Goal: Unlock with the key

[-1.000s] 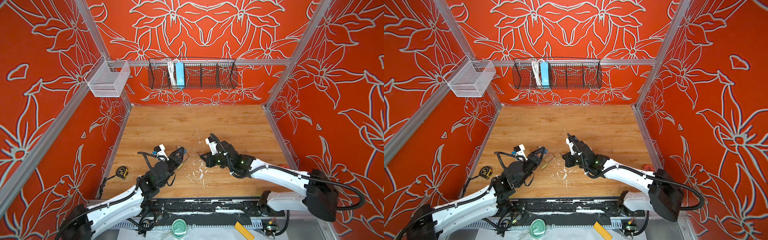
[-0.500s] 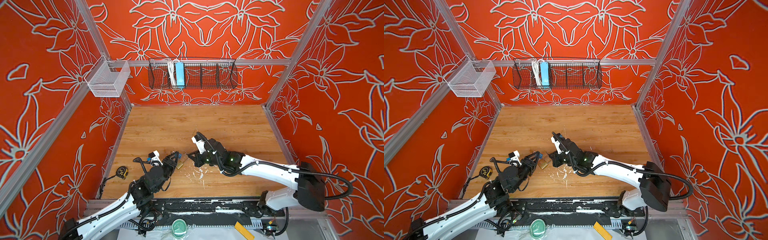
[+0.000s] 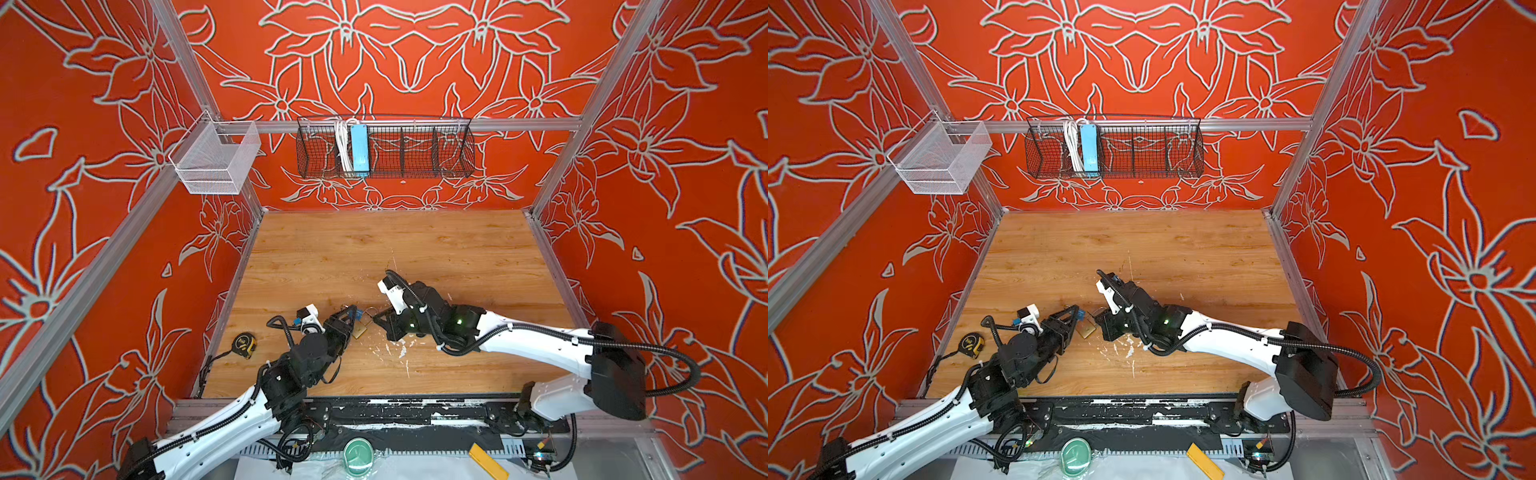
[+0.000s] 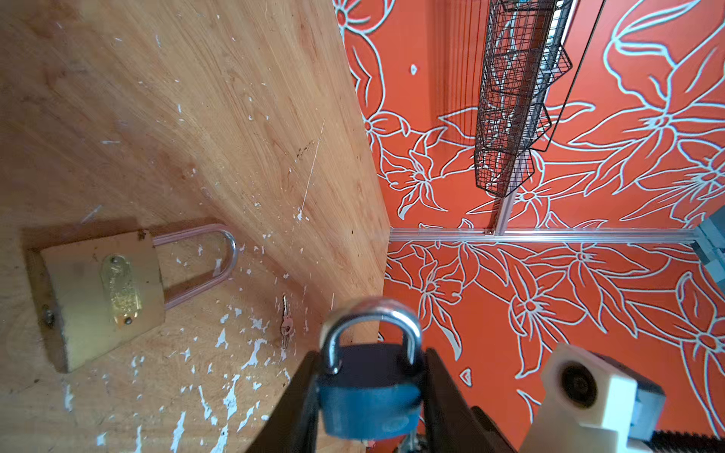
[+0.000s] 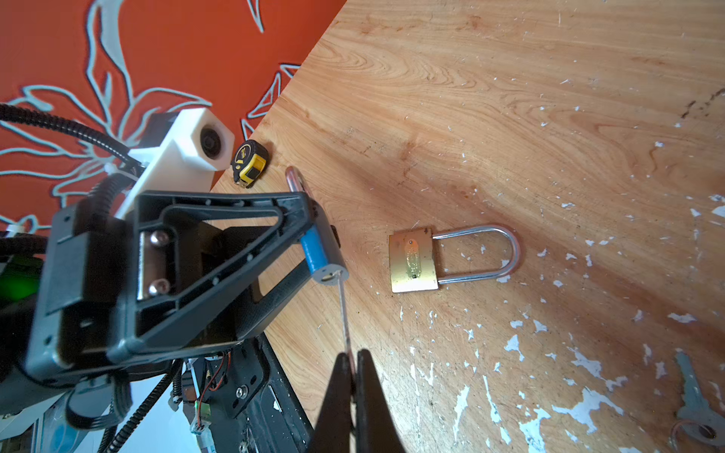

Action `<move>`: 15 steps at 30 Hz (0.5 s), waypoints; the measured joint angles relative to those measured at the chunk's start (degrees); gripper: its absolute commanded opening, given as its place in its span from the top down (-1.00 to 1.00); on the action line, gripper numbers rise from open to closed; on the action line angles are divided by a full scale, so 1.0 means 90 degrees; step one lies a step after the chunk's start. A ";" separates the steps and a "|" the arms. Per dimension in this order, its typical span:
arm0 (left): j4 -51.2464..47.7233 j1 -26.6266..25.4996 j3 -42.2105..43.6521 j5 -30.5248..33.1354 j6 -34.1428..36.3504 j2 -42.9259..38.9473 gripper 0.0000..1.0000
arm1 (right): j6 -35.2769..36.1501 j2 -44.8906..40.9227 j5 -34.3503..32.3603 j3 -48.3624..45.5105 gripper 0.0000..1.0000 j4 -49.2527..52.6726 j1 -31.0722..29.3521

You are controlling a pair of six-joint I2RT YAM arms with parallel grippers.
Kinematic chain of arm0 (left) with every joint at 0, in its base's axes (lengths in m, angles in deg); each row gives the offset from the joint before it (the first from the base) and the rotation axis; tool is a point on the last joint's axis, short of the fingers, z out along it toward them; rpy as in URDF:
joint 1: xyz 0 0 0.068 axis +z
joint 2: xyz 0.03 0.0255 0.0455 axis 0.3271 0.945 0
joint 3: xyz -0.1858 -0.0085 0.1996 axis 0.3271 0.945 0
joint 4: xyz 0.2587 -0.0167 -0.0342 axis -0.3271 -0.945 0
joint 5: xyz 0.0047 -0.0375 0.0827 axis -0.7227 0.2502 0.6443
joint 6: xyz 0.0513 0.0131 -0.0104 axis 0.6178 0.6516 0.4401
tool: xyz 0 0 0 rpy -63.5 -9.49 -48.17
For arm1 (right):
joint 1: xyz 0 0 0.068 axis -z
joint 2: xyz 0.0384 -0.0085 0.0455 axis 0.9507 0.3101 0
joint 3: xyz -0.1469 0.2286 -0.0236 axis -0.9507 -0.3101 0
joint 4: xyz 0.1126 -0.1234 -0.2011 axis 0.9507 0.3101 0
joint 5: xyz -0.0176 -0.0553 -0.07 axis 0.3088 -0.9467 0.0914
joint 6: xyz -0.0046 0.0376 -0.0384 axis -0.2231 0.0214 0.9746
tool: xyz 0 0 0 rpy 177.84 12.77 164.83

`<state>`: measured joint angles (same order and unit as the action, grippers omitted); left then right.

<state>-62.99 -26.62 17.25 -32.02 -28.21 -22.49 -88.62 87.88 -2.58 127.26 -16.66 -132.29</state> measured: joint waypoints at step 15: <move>-0.0036 0.0002 0.0000 0.0015 -0.0085 0.0000 1.00 | 0.0017 0.0347 0.0221 0.0199 1.00 0.0049 -0.0015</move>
<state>-63.31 -26.60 17.25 -31.89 -28.98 -22.49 -88.47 91.00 -0.59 129.06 -16.22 -132.42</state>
